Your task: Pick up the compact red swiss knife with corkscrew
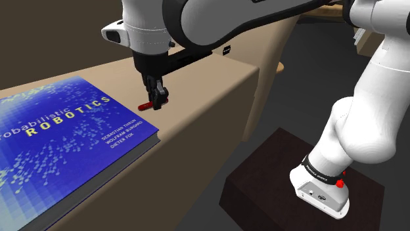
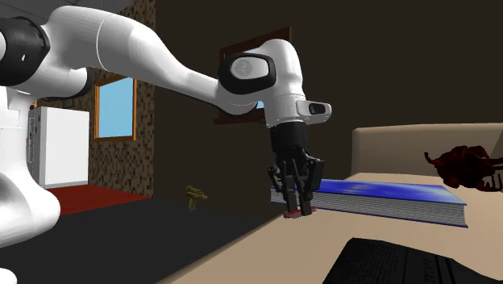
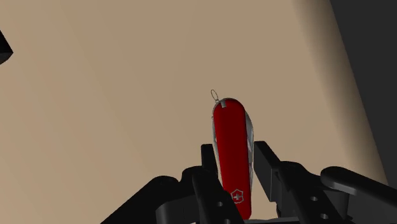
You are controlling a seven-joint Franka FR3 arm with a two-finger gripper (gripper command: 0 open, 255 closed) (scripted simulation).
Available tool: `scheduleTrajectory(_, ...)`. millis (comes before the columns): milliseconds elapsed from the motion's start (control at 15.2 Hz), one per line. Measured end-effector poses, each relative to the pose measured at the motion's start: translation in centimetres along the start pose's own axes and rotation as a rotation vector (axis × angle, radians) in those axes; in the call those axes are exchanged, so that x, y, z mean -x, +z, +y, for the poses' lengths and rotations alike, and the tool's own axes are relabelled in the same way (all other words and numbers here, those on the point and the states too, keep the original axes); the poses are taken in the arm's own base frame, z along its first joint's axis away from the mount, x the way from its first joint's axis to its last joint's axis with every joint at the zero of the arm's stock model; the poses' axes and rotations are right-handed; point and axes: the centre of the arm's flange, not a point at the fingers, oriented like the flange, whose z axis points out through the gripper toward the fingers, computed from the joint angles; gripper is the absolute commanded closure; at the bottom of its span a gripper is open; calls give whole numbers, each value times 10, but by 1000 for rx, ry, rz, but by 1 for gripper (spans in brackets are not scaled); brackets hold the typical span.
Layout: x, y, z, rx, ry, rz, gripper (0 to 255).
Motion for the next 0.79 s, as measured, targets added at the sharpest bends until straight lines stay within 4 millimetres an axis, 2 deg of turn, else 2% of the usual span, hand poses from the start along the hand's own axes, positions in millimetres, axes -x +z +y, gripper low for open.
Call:
scheduleTrajectory(396,1,-1,1,-2,1,-2,255)
scheduleTrajectory(792,1,-28,8,-4,2,-6,255)
